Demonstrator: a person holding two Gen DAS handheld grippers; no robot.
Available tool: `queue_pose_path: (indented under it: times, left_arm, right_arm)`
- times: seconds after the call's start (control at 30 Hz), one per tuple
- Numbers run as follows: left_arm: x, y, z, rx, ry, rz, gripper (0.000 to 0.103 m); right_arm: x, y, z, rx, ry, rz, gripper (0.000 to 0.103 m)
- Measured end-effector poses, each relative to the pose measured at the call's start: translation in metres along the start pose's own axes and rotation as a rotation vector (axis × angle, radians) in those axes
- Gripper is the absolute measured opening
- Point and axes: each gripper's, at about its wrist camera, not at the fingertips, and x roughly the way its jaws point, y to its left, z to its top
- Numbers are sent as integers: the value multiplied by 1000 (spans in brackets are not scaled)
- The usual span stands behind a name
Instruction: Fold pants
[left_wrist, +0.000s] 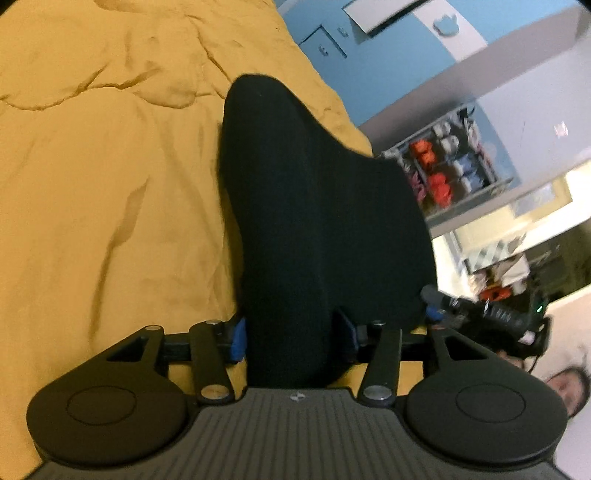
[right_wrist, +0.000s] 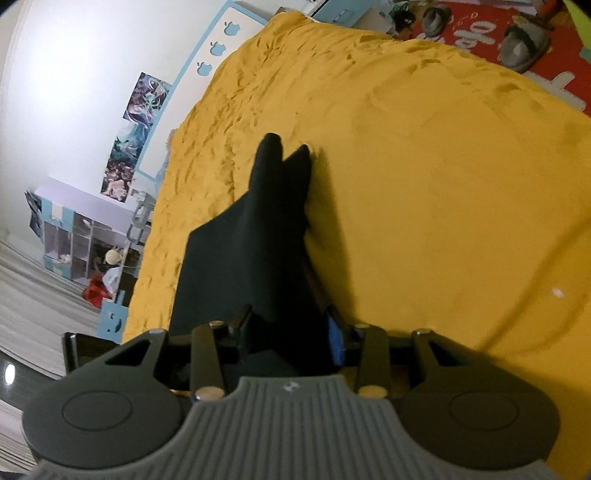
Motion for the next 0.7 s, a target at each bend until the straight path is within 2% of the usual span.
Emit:
queue_pose_path:
  times: [0.2,0.33,0.4,0.5,0.6,0.7]
  left_arm:
    - [-6,-10,-11,57,-17,38,61]
    - [-12,-15,-19,90,-11,75,62]
    - [-14,-23,-23,140,7,113,62]
    - [-17,-36,-36,230,40,176,62]
    - [-25,-36,-43,201,48,178,66]
    - [-33,-34,-51,167,57,170,67]
  right_arm:
    - [-4,4,-20,-57,-53,-89,34]
    - [-13,11,-40,-84,-144,-148,32]
    - [-20,19,-52,-73,-188,-187,32]
    - [-28,32,-70,-73,-205,-244,33]
    - [-36,45,-88,-75,-199,-295,33]
    - [-44,61,-108,-108,-195,-350,39]
